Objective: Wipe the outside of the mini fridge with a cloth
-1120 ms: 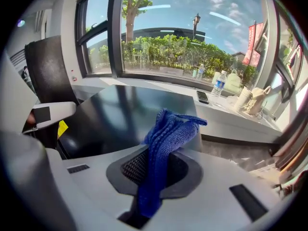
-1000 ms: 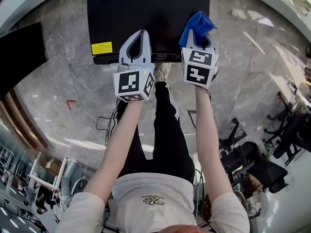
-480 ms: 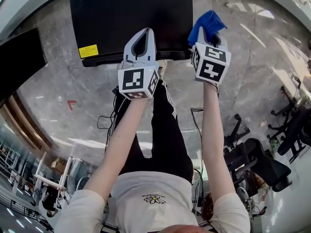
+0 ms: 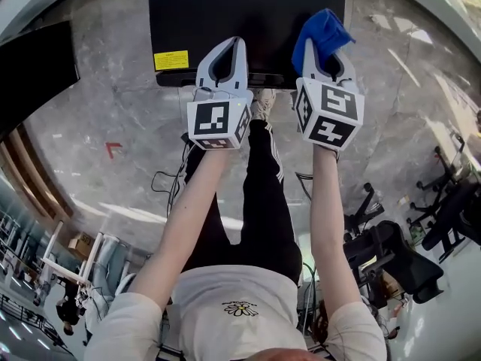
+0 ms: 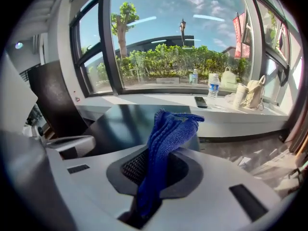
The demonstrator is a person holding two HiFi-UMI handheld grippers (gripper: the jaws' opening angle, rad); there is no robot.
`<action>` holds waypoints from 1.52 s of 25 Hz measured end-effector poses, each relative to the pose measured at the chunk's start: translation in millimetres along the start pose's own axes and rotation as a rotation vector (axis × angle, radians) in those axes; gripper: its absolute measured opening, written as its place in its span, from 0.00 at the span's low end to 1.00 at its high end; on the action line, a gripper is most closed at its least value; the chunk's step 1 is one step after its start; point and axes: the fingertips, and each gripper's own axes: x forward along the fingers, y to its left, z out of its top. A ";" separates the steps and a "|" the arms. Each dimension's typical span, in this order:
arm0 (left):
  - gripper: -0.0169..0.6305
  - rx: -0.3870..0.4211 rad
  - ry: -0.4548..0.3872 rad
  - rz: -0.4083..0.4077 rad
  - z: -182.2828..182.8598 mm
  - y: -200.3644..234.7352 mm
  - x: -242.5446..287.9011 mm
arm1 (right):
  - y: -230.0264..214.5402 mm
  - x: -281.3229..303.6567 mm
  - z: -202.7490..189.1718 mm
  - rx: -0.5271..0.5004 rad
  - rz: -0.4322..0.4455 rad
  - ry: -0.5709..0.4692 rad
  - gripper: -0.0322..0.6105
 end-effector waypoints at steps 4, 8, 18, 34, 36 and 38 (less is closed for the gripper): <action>0.03 -0.006 -0.006 0.074 6.0 61.8 -36.8 | 95.7 2.5 8.7 -0.046 0.120 -0.003 0.16; 0.03 -0.027 -0.010 0.165 6.7 127.9 -74.8 | 188.3 16.7 0.8 -0.105 0.235 0.033 0.16; 0.03 -0.073 -0.038 0.313 5.4 250.3 -151.0 | 315.4 29.3 1.0 -0.109 0.333 0.076 0.16; 0.03 -0.101 -0.034 0.342 -9.3 239.8 -146.1 | 322.1 54.0 -25.0 -0.310 0.291 0.137 0.16; 0.03 -0.081 -0.030 0.314 -6.0 224.8 -133.4 | 310.6 52.3 -26.7 -0.282 0.289 0.132 0.16; 0.03 -0.057 -0.025 0.280 -2.0 211.2 -119.9 | 298.4 51.7 -28.0 -0.255 0.282 0.127 0.16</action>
